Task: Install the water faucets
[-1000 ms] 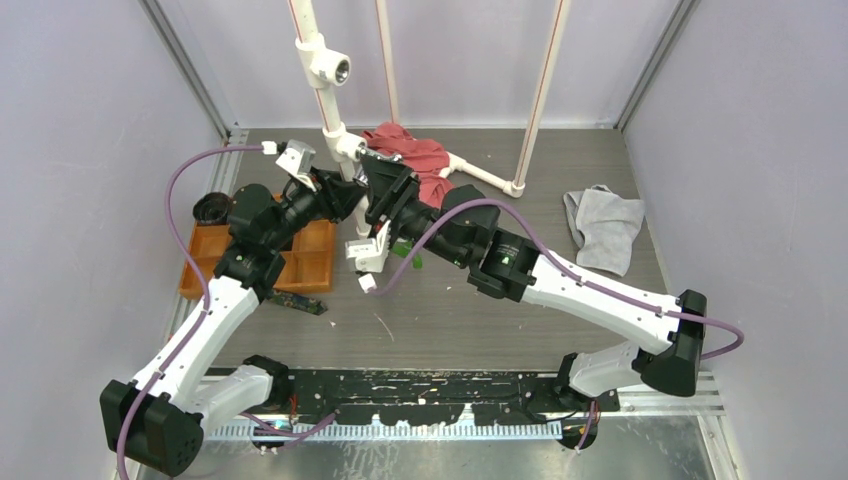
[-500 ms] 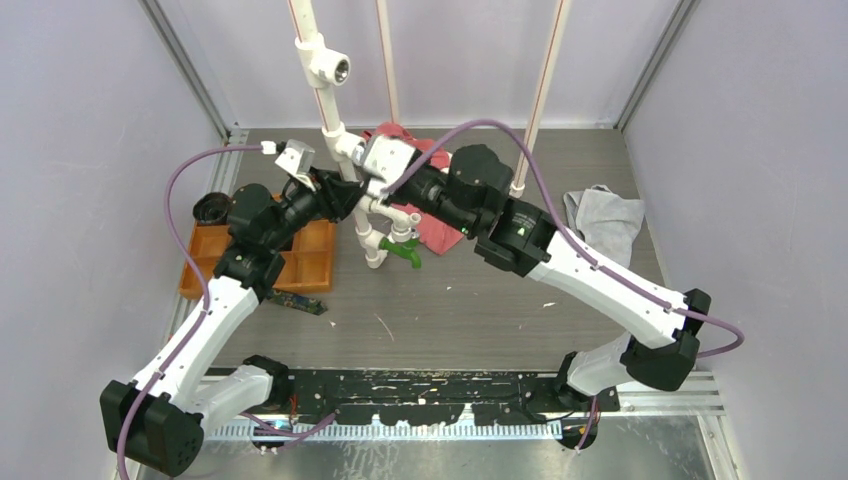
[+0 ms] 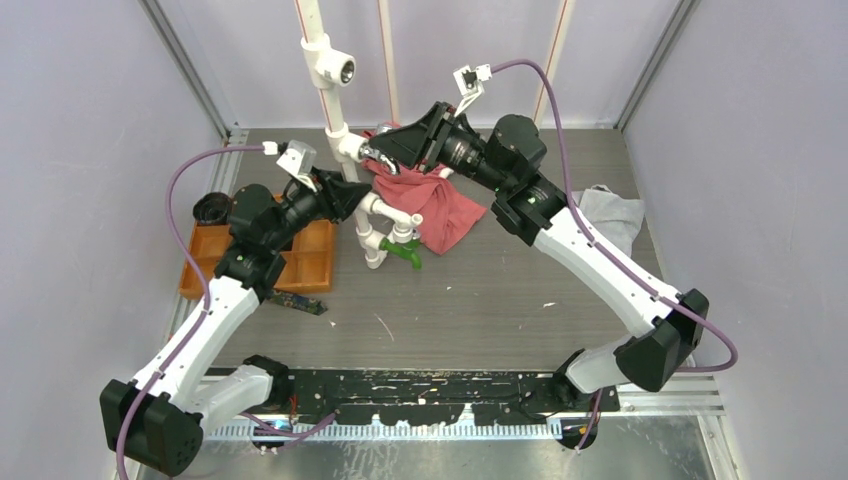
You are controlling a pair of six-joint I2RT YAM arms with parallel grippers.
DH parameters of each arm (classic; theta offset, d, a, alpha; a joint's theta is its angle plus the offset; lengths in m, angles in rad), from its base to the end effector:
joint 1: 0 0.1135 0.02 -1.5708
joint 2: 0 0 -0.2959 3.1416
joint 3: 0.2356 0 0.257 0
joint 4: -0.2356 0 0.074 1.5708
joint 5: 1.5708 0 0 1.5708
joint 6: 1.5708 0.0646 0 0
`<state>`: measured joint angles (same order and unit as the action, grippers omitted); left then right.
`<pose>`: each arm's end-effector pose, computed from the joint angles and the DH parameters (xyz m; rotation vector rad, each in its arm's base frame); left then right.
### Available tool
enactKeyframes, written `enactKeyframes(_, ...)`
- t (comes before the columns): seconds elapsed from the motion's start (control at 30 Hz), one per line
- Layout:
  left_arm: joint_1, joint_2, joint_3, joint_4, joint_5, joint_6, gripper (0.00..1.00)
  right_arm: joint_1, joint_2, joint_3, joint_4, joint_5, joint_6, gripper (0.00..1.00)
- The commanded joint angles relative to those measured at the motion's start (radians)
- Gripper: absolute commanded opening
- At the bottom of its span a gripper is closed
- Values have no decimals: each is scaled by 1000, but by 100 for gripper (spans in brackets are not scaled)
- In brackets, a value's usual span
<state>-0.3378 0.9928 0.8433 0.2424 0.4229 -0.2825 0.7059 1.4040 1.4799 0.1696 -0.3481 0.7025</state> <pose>0.2240 -0.1068 0.3958 0.3945 1.4886 -0.8085 0.2492 0.2413 0.5168 -0.3294 1.4504 1.3982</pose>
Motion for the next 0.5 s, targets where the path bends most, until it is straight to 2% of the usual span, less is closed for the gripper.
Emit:
enactKeyframes(0.0,13,-33,-4,12,-2,-125,0,-53,31,-15,197,-57,407,3)
enactKeyframes(0.13,12,-42,-7,9,-5,-123,0,-64,38,-93,227,1,459,9)
enactKeyframes(0.33,12,-54,-10,-3,-7,-110,0,-79,-12,-158,190,119,407,49)
enactKeyframes(0.47,12,-49,-9,1,-3,-112,0,-80,-54,-118,56,198,259,64)
